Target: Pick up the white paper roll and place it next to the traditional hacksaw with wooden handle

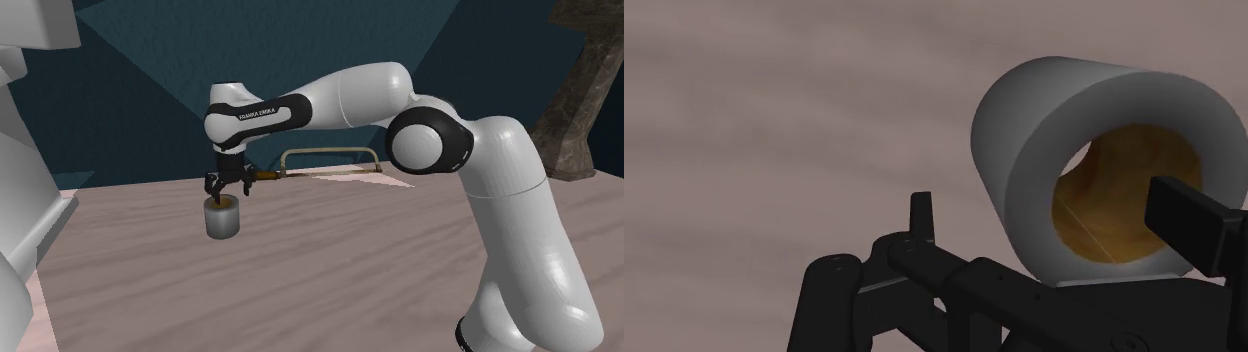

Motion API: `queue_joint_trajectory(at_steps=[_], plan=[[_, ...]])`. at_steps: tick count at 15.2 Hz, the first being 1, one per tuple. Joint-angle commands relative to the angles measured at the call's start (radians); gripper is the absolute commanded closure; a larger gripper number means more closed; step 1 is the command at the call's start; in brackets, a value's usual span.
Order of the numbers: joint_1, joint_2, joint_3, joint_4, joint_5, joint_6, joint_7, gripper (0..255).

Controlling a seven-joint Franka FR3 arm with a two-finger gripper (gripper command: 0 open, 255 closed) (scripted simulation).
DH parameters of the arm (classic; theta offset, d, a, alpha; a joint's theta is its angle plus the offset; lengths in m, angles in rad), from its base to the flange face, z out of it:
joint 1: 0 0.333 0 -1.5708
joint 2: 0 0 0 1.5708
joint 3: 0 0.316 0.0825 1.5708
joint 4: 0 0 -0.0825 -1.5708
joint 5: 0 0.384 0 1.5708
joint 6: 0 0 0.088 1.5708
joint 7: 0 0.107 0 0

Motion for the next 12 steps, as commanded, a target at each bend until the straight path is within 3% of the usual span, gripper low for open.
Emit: queue_joint_trajectory(at_steps=[1,4,12], plan=[[0.002,0.009,-0.002,-0.014,-0.005,0.02,0.001,0],[0.003,0.022,-0.001,-0.04,-0.004,0.06,0.0,0],[0.003,0.022,-0.001,-0.04,-0.004,0.06,0.0,0]])
